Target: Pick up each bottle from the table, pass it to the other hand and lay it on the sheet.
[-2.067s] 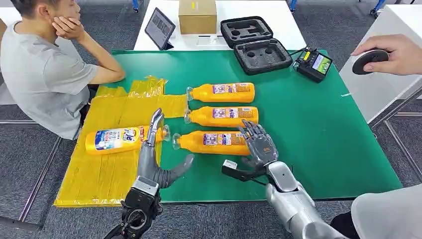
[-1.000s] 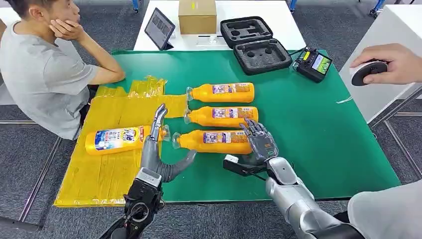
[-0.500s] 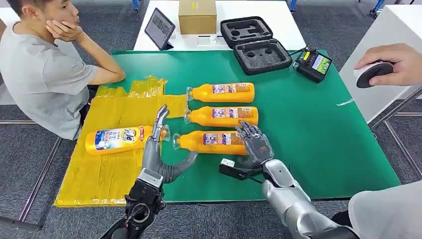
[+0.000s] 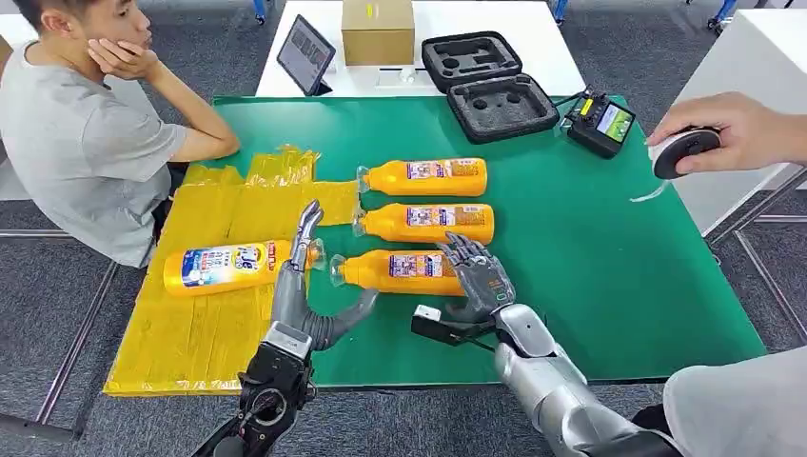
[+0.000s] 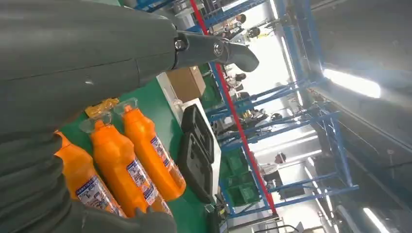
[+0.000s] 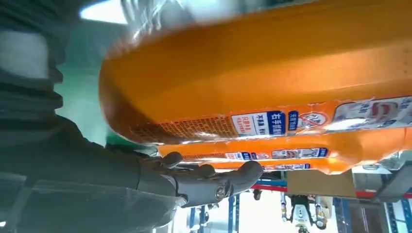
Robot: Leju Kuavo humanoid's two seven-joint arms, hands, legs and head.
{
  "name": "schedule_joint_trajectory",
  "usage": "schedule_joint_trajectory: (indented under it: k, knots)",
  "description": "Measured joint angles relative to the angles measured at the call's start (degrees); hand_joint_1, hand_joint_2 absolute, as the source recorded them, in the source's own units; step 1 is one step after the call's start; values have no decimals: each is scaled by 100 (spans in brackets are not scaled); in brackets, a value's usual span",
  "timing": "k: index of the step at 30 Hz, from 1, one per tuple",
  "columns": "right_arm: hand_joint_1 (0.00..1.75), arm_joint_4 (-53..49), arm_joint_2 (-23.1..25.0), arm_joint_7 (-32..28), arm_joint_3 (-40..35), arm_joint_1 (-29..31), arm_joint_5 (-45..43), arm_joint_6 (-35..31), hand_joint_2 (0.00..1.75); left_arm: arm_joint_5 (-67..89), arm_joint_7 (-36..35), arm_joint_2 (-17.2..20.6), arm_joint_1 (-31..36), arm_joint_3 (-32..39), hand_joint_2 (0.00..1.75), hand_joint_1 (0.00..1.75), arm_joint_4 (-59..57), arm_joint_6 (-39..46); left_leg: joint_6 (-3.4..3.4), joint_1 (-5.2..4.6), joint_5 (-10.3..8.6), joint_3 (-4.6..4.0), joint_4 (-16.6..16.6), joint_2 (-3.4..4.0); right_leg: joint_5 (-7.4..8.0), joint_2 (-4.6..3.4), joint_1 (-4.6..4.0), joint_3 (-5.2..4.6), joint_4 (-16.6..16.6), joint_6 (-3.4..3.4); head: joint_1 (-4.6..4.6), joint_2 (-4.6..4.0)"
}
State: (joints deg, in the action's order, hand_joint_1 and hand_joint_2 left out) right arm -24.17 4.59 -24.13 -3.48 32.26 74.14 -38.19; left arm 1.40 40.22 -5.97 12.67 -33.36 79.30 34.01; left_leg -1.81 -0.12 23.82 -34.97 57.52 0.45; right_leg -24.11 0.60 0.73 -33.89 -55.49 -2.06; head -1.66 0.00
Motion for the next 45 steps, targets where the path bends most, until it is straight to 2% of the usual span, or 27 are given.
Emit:
schedule_joint_trajectory:
  k: [7, 16, 17, 18, 19, 21, 29, 31, 33, 34, 37, 38, 41, 45]
  knots:
    - [0, 83, 9, 164, -39, 205, 2, 455, 175, -59, 0, -50, 96, -2, 175, 0, -33, -116, 0, 0, -1, 1, 0, 0, 1, 0, 0, 1, 0, 0, 0, 0]
    - [0, 199, 66, 210, -151, 358, 61, 608, 175, -99, 0, -175, 202, -6, 175, 0, -162, -199, -4, 0, -4, -1, 1, 0, 1, 1, 0, 0, 0, -1, 0, 0]
    - [5, 210, 66, 219, -155, 371, 61, 641, 175, -99, 0, -179, 212, -6, 175, 0, -179, -205, -4, 0, -4, -1, 1, 0, 1, 1, 0, 0, 0, -1, 0, 0]
    - [38, 221, 66, 232, -155, 382, 59, 674, 175, -98, 0, -188, 219, -6, 175, 0, -192, -214, -4, 0, -4, -1, 1, 0, 1, 1, 0, 0, 0, -1, -2, 0]
    - [134, 232, 66, 232, -157, 389, 57, 696, 175, -98, 0, -192, 225, -9, 175, 0, -199, -212, -4, 0, -4, -1, 1, 0, 1, 1, 0, 0, 0, -1, -2, 0]
    - [166, 254, 66, 236, -160, 395, 55, 750, 175, -98, 0, -203, 237, -6, 175, 0, -232, -212, -4, 0, -4, -1, 0, -1, 1, 1, 0, 0, 0, -1, -2, 0]
    - [168, 297, 64, 236, -162, 444, -15, 1046, 175, -105, 0, -225, 258, -4, 175, 0, -240, -264, -4, 0, -5, 2, 1, 0, 1, 1, 0, 1, 0, -1, -2, 0]
    - [175, 308, 61, 236, -162, 452, -15, 1052, 175, -105, 0, -225, 264, -4, 175, 0, -243, -264, -4, 0, -5, 2, 1, -1, 1, 1, 0, 1, 0, -1, 0, 0]
    - [171, 319, 61, 236, -162, 458, -22, 1091, 175, -105, 0, -225, 275, -4, 175, 0, -267, -264, -4, 0, -5, 1, 1, -1, 1, 1, 0, 2, 0, -1, 0, 0]
    - [162, 321, 61, 245, -162, 460, -22, 1118, 175, -105, 0, -225, 278, -4, 175, 0, -278, -267, -4, 0, -5, 1, 1, -1, 1, 1, 0, 1, 0, -1, 0, 0]
    - [159, 326, 55, 263, -162, 462, -53, 1220, 175, -105, 0, -238, 316, -4, 175, 0, -317, -278, -4, 0, -5, 1, 1, -1, 1, 1, 0, 2, 0, -1, 0, 0]
    - [152, 328, 55, 263, -162, 463, -61, 1236, 175, -105, 0, -240, 331, -4, 175, 0, -328, -278, -4, 0, -5, 1, 1, -1, 1, 1, 0, 1, 0, -1, 0, 0]
    - [173, 330, 48, 263, -162, 468, -120, 1290, 175, -107, 0, -242, 363, -4, 175, 0, -345, -278, -4, 0, -5, 2, 1, -1, 1, 1, 0, 1, 0, -1, 0, 0]
    - [175, 341, 37, 48, -94, 492, -585, 1619, 175, -107, 0, -267, 380, -4, 175, 0, -382, -236, -4, 0, -5, 6, 1, 0, 1, 1, 0, 4, 0, -1, 0, 0]
